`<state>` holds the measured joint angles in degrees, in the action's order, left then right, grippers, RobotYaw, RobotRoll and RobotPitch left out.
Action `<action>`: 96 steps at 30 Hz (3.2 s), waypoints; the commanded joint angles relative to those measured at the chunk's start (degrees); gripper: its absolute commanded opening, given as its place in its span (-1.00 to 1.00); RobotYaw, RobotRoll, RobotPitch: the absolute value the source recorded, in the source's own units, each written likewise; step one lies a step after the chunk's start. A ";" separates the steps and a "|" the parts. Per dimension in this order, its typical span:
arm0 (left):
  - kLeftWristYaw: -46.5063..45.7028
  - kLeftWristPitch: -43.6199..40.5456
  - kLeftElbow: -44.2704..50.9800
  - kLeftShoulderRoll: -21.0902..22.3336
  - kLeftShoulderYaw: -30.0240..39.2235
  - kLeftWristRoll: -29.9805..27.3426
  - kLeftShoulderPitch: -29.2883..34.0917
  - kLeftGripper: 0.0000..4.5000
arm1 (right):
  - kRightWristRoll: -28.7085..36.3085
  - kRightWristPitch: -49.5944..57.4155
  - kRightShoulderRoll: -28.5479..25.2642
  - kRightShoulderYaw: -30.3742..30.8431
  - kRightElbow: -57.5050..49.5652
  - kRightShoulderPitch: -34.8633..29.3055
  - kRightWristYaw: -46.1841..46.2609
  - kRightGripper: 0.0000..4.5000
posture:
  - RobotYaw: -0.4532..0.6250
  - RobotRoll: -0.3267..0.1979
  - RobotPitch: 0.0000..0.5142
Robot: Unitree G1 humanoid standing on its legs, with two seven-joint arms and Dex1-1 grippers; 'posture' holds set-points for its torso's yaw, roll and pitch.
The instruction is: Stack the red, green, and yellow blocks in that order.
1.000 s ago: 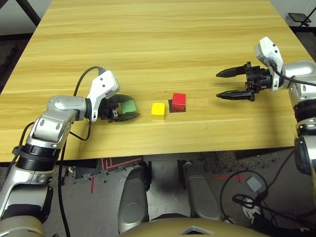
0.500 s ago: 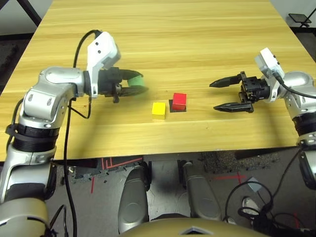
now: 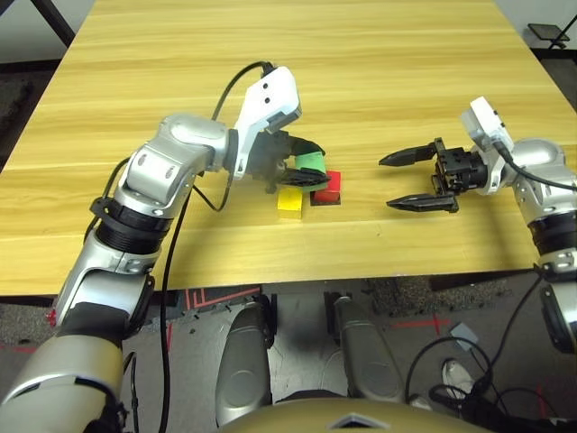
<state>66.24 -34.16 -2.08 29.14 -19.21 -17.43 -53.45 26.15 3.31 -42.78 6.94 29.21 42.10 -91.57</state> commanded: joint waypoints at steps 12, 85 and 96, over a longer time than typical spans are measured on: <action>6.62 11.12 -12.35 -5.91 -4.19 6.33 -4.67 -0.09 | -0.86 3.33 0.93 -3.74 -7.70 -5.54 2.51 1.00 | -0.15 0.32 -0.06; 2.24 2.12 5.27 6.96 1.38 6.46 15.59 0.84 | -5.43 1.74 3.65 -4.36 0.70 1.33 -0.36 1.00 | -0.01 0.17 -0.14; 2.52 3.20 5.19 8.30 1.38 6.67 15.67 -0.10 | -5.48 1.64 3.71 -4.56 0.77 1.49 0.29 1.00 | -0.01 0.18 -0.19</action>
<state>68.11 -31.65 2.78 36.39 -17.33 -11.28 -38.53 20.99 5.11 -38.94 3.02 30.26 43.62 -91.29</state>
